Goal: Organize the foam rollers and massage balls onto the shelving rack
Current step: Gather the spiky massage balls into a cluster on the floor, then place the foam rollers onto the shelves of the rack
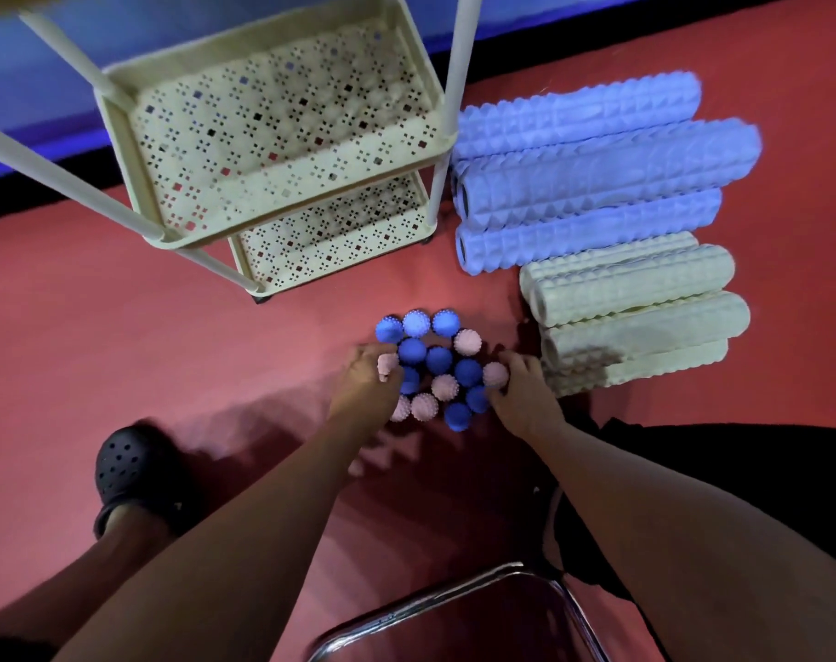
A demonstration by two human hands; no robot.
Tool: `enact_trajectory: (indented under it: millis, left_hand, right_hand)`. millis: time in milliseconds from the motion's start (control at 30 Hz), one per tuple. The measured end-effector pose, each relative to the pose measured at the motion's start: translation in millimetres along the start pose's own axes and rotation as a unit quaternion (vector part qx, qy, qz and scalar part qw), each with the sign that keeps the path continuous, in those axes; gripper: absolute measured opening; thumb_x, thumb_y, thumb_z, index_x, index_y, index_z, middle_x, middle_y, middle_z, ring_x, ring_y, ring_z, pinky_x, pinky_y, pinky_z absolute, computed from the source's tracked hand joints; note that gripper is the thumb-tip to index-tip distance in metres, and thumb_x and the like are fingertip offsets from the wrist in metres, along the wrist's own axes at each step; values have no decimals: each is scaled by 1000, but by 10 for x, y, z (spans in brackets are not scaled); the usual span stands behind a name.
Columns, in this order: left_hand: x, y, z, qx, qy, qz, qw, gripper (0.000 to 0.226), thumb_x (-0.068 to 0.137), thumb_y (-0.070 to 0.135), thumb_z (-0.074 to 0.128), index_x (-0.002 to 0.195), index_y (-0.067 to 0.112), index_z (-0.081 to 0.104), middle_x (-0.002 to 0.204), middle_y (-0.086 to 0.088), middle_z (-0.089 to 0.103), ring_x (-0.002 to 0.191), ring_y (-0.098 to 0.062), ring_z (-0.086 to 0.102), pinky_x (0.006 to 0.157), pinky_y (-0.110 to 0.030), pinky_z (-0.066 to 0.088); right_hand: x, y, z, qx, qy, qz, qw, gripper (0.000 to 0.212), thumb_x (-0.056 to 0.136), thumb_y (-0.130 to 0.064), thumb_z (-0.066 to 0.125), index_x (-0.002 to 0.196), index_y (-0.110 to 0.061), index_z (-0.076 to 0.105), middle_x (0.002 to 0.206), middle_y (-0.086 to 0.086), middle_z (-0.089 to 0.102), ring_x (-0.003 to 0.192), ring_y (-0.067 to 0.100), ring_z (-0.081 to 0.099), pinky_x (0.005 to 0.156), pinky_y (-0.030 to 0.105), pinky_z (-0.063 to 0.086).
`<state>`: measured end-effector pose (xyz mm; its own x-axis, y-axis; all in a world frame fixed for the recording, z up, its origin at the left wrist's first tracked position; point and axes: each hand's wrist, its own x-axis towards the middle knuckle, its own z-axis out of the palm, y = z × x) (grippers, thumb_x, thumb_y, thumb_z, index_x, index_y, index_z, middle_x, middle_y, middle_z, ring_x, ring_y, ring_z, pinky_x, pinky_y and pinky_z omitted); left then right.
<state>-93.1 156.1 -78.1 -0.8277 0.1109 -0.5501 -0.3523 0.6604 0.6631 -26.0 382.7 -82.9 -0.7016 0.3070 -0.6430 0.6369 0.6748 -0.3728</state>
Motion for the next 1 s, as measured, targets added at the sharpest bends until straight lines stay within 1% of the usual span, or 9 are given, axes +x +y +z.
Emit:
enact_trajectory:
  millis: [100, 167, 267, 400, 533, 633, 733, 800, 1000]
  left_hand:
    - [-213, 308, -156, 69, -21, 37, 997, 34, 96, 28, 57, 129, 21, 56, 133, -5, 50, 116, -26, 57, 100, -32, 42]
    - [-419, 545, -291, 107, -27, 69, 991, 40, 98, 31, 53, 135, 17, 52, 140, -3, 46, 121, -24, 54, 103, -29, 37]
    - [-722, 878, -519, 168, -10, 110, 980, 43, 99, 40, 49, 134, 16, 53, 138, -4, 48, 125, -25, 50, 107, -29, 35]
    - [-1202, 1297, -833, 232, 32, 158, 959, 66, 90, 59, 33, 137, 18, 51, 139, -5, 48, 127, -27, 49, 109, -37, 38]
    - [-1738, 1568, -1063, 322, 61, 190, 925, 60, 99, 55, 37, 148, 21, 40, 158, -4, 32, 142, -26, 35, 117, -38, 29]
    - [-2148, 1672, -1182, 378, 82, 198, 901, 65, 100, 58, 33, 154, 23, 29, 164, -3, 22, 146, -26, 28, 121, -40, 21]
    - [-2502, 1722, -1279, 401, 97, 192, 891, 68, 100, 61, 28, 157, 26, 20, 166, -1, 14, 151, -23, 16, 124, -42, 12]
    - [-2691, 1792, -1364, 404, 113, 191, 887, 69, 99, 64, 24, 158, 28, 17, 167, 0, 13, 153, -20, 12, 125, -42, 9]
    - [-3084, 2209, -1643, 388, 166, 214, 881, 69, 99, 65, 21, 158, 29, 18, 166, 1, 15, 152, -21, 13, 125, -43, 9]
  right_hand:
    - [-202, -221, -259, -17, 11, -45, 999, 49, 94, -24, 61, 140, -13, 47, 141, 13, 43, 127, 34, 48, 103, 37, 40]
    - [-367, -377, -465, -31, 18, -92, 995, 47, 94, -26, 60, 139, -15, 49, 141, 13, 44, 127, 34, 51, 104, 38, 40]
    - [-608, -617, -785, -70, 37, -144, 986, 50, 96, -33, 55, 143, -21, 46, 146, 6, 43, 129, 31, 49, 106, 40, 42]
    - [-1033, -879, -1175, -119, 55, -199, 971, 57, 97, -40, 50, 150, -27, 38, 157, -5, 33, 138, 24, 43, 111, 40, 39]
    - [-1576, -1030, -1458, -158, 92, -256, 949, 59, 99, -45, 47, 153, -26, 34, 162, -2, 28, 143, 24, 36, 115, 39, 32]
    - [-1954, -1107, -1623, -177, 117, -288, 934, 60, 100, -50, 44, 154, -25, 33, 162, -2, 28, 146, 22, 30, 118, 38, 26]
    - [-2254, -1196, -1795, -187, 121, -307, 925, 64, 98, -57, 41, 154, -27, 31, 163, -1, 27, 148, 22, 26, 121, 40, 22]
    - [-2456, -1260, -1944, -189, 130, -317, 920, 65, 98, -59, 41, 154, -28, 31, 162, -2, 29, 148, 23, 27, 121, 39, 21]
    - [-2944, -1475, -2396, -205, 170, -340, 902, 66, 99, -59, 41, 155, -26, 30, 160, 0, 32, 146, 23, 31, 118, 38, 25]
